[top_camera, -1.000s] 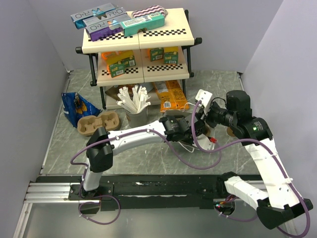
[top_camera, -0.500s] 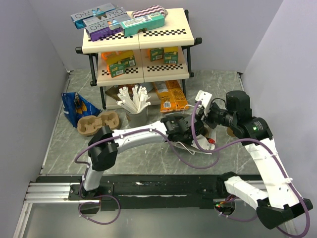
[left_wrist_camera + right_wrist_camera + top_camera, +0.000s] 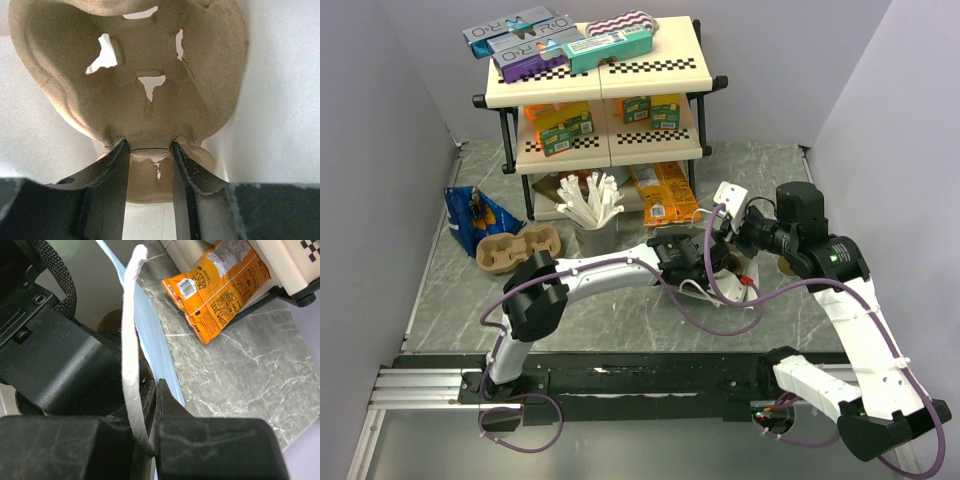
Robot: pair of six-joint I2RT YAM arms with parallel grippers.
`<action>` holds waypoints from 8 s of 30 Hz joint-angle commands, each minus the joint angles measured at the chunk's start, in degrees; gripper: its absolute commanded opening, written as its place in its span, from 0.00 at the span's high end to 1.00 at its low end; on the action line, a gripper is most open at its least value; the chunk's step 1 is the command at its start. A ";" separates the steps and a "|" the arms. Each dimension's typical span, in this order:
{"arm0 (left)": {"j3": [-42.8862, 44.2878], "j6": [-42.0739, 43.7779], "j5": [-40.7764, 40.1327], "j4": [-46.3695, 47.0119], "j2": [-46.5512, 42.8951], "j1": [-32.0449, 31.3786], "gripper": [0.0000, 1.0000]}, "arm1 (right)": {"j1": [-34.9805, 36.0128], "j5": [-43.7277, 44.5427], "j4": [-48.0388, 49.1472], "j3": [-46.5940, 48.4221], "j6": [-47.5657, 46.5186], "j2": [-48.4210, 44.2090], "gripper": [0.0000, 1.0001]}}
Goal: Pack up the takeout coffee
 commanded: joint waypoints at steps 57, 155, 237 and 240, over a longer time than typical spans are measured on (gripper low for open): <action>-4.21 -13.12 19.00 11.09 -11.54 4.26 0.01 | 0.18 -1.85 3.58 -5.50 7.36 1.13 1.00; -12.65 -19.09 43.88 3.26 -44.94 19.11 0.01 | -3.60 -5.36 2.17 0.12 11.40 10.36 1.00; 2.03 -15.92 52.50 -8.88 -28.24 21.92 0.28 | -13.01 -22.41 -1.61 12.69 16.14 12.12 0.29; 0.44 -20.50 51.44 -2.01 -28.69 21.75 0.35 | -12.66 -22.06 -0.12 12.95 16.76 12.47 0.38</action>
